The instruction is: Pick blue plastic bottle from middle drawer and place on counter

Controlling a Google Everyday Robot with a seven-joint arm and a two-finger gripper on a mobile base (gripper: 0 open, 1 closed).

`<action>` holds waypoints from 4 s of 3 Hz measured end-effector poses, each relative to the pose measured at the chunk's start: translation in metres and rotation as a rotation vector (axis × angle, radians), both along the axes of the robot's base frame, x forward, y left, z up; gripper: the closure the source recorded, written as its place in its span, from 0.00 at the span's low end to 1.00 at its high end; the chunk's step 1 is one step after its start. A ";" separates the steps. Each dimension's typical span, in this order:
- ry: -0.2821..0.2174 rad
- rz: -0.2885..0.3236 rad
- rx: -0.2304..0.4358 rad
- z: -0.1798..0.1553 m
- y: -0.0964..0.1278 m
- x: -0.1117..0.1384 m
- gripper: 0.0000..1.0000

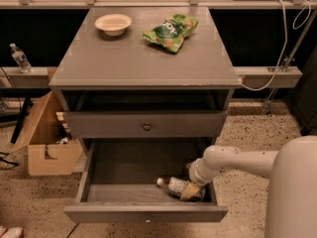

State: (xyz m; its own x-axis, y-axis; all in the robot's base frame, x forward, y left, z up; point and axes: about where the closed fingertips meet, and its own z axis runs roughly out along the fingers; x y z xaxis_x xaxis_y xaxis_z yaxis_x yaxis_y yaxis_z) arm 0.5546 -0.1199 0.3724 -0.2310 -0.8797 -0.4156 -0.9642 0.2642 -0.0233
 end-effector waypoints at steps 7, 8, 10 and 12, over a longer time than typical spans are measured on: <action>-0.213 0.346 0.164 0.236 0.049 -0.002 1.00; -0.284 0.407 0.147 0.298 0.074 0.000 1.00; -0.381 0.440 0.118 0.368 0.087 0.003 1.00; -0.475 0.417 0.102 0.444 0.090 0.015 1.00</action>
Offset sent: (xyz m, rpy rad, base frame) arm -0.0131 0.0037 0.0242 0.0523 -0.0335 0.0694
